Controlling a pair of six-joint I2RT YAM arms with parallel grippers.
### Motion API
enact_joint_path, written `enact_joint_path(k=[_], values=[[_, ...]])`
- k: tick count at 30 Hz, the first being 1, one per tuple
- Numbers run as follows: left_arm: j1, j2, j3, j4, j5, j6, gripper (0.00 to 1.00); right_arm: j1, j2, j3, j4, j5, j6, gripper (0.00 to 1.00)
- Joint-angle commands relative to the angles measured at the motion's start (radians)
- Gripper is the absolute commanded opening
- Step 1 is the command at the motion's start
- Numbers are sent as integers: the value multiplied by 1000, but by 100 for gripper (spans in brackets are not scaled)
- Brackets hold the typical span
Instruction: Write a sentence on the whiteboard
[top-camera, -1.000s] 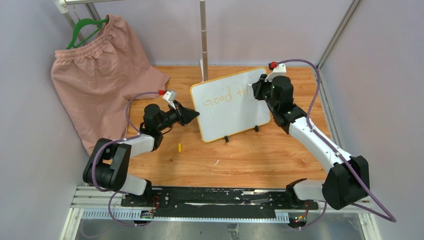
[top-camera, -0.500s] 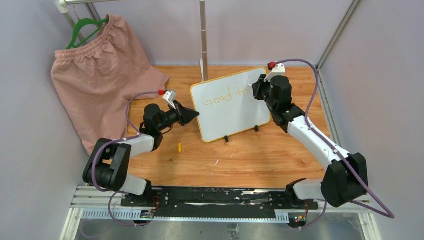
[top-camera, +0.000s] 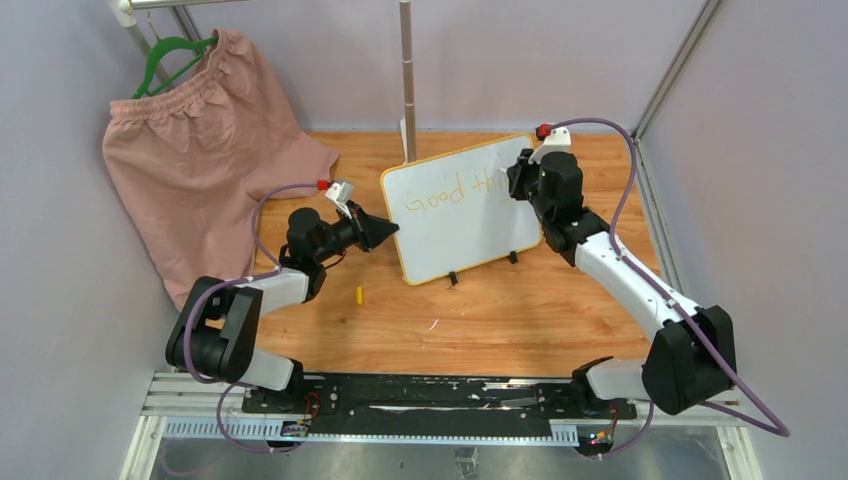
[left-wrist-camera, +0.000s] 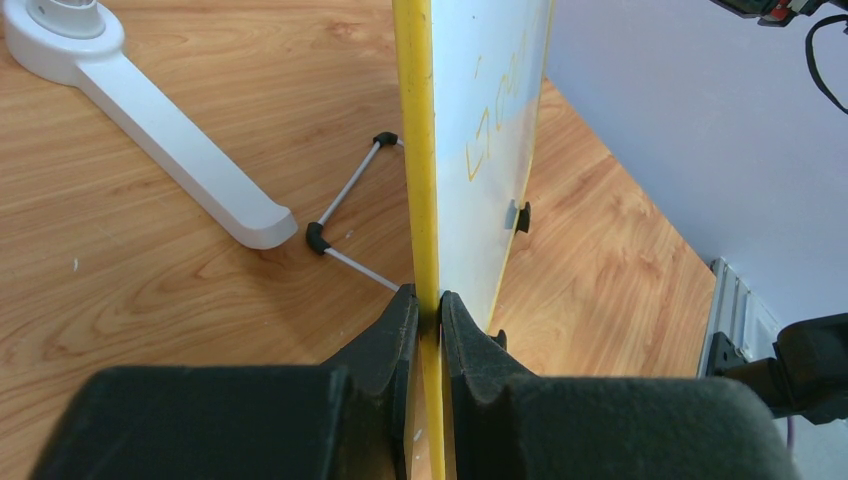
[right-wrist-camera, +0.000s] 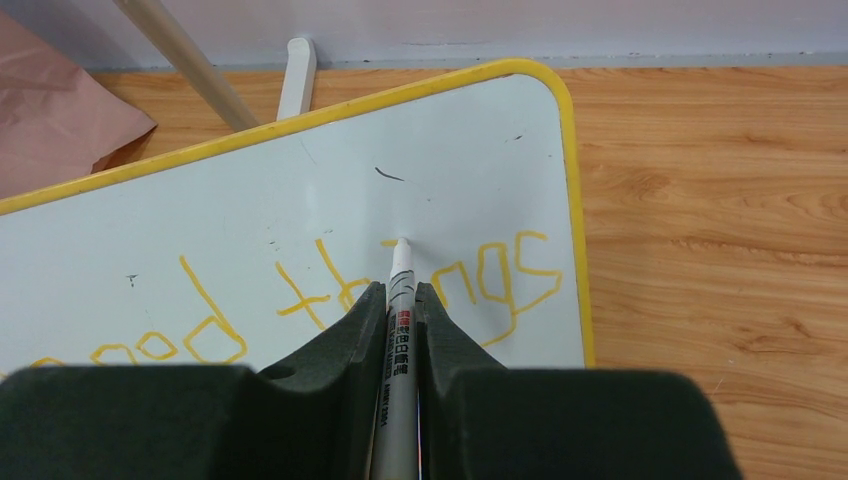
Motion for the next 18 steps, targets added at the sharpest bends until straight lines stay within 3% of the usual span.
enact_joint_path(k=[1, 9, 18], values=[[-9, -24, 23, 1, -4, 40, 0, 12, -22, -5, 1, 20, -15, 0], [-9, -16, 25, 0, -8, 39, 0, 42, -130, -7, -21, -24, -1, 0], [-9, -17, 23, -14, -14, 47, 5, 255, -253, -133, 0, -24, -93, 0]])
